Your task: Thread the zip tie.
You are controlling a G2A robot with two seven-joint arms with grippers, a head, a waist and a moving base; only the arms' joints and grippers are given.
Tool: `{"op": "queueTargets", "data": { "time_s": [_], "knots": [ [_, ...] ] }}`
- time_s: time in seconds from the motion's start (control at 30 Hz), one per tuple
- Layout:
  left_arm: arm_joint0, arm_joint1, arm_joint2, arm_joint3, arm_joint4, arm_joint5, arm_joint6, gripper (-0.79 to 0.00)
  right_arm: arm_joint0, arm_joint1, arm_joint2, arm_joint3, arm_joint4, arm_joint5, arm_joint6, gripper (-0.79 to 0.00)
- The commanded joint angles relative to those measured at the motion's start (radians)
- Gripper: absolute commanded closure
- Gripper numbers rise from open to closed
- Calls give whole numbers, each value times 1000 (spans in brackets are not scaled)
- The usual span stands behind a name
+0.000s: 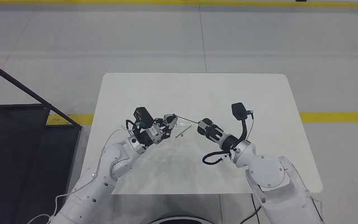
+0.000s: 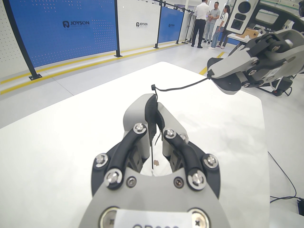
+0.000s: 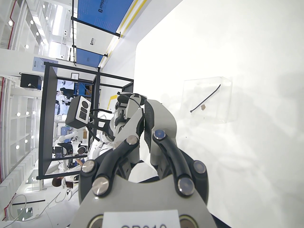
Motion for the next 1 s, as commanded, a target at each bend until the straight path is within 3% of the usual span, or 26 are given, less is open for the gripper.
{"op": "queueTargets", "data": {
  "time_s": [0.0, 0.67, 0.97],
  "knots": [
    [0, 0, 0, 0, 0, 0, 0, 0, 2, -1, 1, -3, 0, 8, -1, 0],
    [0, 0, 0, 0, 0, 0, 0, 0, 36, -10, -25, -32, -22, 89, -8, 0],
    [0, 0, 0, 0, 0, 0, 0, 0, -19, -1, 21, -50, -59, 9, -6, 0]
  ]
}}
